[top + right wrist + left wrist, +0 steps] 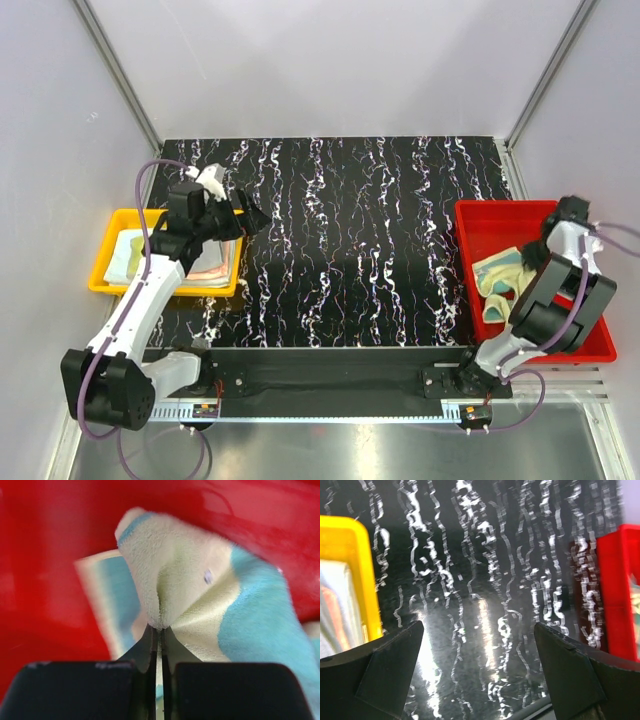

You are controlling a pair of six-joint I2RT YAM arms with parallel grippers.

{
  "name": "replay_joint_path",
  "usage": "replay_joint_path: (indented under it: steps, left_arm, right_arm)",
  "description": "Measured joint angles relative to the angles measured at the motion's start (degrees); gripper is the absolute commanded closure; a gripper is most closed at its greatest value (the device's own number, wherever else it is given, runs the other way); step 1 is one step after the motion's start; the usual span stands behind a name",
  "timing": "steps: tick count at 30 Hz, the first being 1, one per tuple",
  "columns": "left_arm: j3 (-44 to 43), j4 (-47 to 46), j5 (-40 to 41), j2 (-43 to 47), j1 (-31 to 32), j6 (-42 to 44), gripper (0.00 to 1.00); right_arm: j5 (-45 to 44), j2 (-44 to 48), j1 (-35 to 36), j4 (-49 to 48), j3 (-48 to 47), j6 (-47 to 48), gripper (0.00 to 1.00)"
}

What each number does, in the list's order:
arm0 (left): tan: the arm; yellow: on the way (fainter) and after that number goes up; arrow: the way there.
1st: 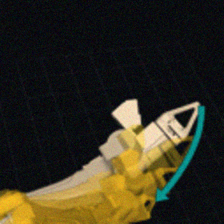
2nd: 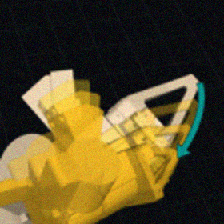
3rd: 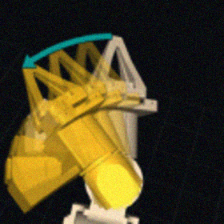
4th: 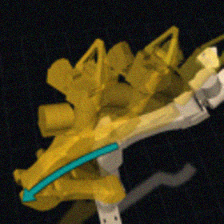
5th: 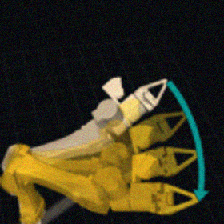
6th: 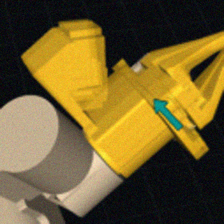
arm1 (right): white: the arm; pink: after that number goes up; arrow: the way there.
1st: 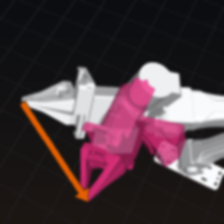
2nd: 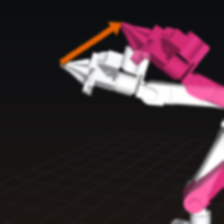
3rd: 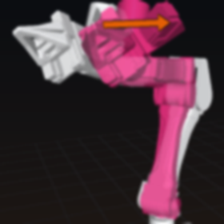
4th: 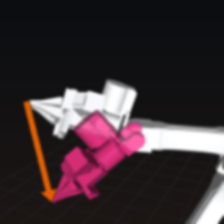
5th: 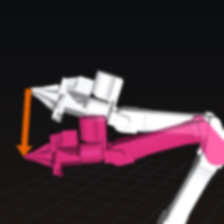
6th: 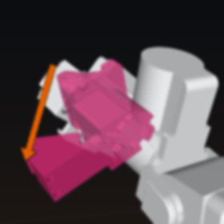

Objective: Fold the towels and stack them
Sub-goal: Grab crumpled towel, then move the towel to the center of the board

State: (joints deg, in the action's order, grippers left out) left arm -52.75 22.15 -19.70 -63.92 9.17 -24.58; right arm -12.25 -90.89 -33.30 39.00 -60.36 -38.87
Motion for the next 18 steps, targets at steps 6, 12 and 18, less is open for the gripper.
replay_joint_path:
  steps: [6, 12, 18]
  left_arm:
    - [-2.34, -0.33, -2.32, 0.15, -0.22, -0.26, 0.01]
    - [-4.79, 0.52, -1.62, 2.01, -0.22, 1.11, 0.01]
    - [-6.73, 3.65, -1.05, 1.9, -0.22, 3.34, 0.01]
  right_arm:
    - [16.85, 8.0, 2.51, 0.09, -19.52, 3.48, 1.0]
    - [35.43, 11.28, 23.06, -5.25, -33.16, 3.74, 0.97]
    - [44.17, 15.98, 39.67, -13.31, -15.76, 2.75, 0.84]
